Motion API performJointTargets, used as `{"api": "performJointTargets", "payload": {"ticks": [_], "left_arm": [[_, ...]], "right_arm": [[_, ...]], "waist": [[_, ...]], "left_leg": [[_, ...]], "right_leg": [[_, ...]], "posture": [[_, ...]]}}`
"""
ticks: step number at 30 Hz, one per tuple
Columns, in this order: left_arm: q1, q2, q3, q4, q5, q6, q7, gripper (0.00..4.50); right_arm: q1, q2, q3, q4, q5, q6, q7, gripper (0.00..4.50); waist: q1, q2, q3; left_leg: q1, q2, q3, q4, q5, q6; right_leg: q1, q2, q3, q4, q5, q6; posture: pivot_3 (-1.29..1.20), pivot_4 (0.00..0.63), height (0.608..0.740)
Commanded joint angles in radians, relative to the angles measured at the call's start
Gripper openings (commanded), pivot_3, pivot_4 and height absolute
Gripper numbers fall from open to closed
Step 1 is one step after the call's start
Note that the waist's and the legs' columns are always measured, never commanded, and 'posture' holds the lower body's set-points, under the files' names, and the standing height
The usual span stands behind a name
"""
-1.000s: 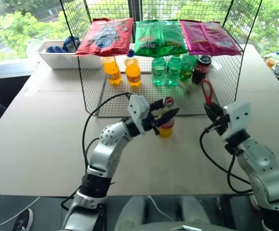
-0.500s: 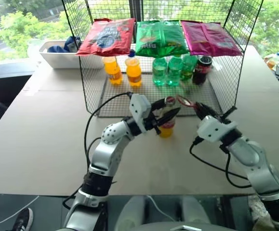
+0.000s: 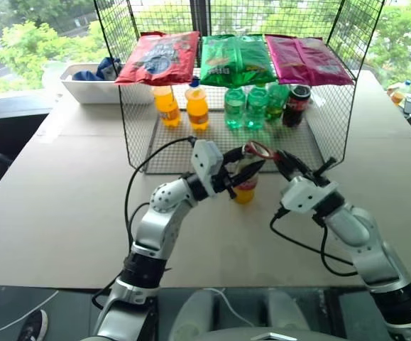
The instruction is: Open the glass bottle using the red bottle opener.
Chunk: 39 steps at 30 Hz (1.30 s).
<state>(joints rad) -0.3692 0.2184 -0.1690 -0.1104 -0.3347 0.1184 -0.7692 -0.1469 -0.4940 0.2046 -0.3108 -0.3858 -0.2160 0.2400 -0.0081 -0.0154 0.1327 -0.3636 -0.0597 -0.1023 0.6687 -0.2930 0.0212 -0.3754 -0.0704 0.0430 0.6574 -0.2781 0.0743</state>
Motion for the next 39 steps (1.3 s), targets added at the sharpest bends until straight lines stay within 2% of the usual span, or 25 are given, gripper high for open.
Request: {"api": "performJointTargets", "payload": {"ticks": [1,11,21,27,32,39], "left_arm": [[0.017,0.004,-0.044,0.036,0.023,0.027,-0.015,1.63],[0.011,0.003,-0.039,0.038,0.020,0.033,-0.014,1.63],[0.010,0.006,-0.035,0.034,0.017,0.043,-0.006,1.63],[0.003,0.001,-0.034,0.042,0.018,0.045,-0.004,1.63],[-0.006,-0.004,-0.035,0.053,0.018,0.046,-0.006,1.63],[-0.012,-0.011,-0.035,0.060,0.021,0.044,-0.007,1.63]], "right_arm": [[-0.025,0.007,0.041,0.043,0.009,-0.062,0.039,0.00],[-0.088,0.040,0.092,0.248,0.003,-0.238,0.035,0.00],[-0.058,0.091,0.096,0.322,0.014,-0.324,0.014,0.00],[-0.127,-0.002,0.071,0.351,-0.098,-0.425,-0.025,0.00],[-0.257,-0.163,-0.004,0.425,-0.184,-0.505,-0.065,0.00],[-0.329,-0.229,-0.030,0.471,-0.184,-0.558,-0.089,0.00]], "waist": [[-0.001,0.000,0.000],[-0.002,0.000,-0.001],[-0.003,0.001,-0.004],[-0.003,0.002,-0.004],[-0.001,0.003,-0.004],[0.006,0.003,-0.003]], "left_leg": [[0.000,0.000,0.000,0.000,0.000,0.000],[0.001,0.000,0.000,0.000,0.000,0.000],[0.001,0.001,0.000,0.000,0.000,0.000],[0.002,0.000,0.000,0.000,0.000,0.000],[0.002,-0.001,0.001,0.000,0.000,0.000],[0.000,0.000,-0.001,-0.001,0.000,0.000]], "right_leg": [[0.000,0.000,0.000,0.000,0.000,0.000],[0.000,0.000,0.000,0.000,0.000,0.000],[0.001,0.000,0.001,0.000,0.000,0.000],[0.001,0.000,0.001,0.000,0.000,0.000],[0.001,0.000,0.001,0.000,0.000,0.000],[0.001,-0.001,-0.001,-0.003,0.000,0.000]], "posture": [[0.00,0.150,0.740],[0.00,0.150,0.740],[0.00,0.150,0.740],[0.00,0.150,0.740],[0.00,0.150,0.740],[0.00,0.150,0.740]]}}
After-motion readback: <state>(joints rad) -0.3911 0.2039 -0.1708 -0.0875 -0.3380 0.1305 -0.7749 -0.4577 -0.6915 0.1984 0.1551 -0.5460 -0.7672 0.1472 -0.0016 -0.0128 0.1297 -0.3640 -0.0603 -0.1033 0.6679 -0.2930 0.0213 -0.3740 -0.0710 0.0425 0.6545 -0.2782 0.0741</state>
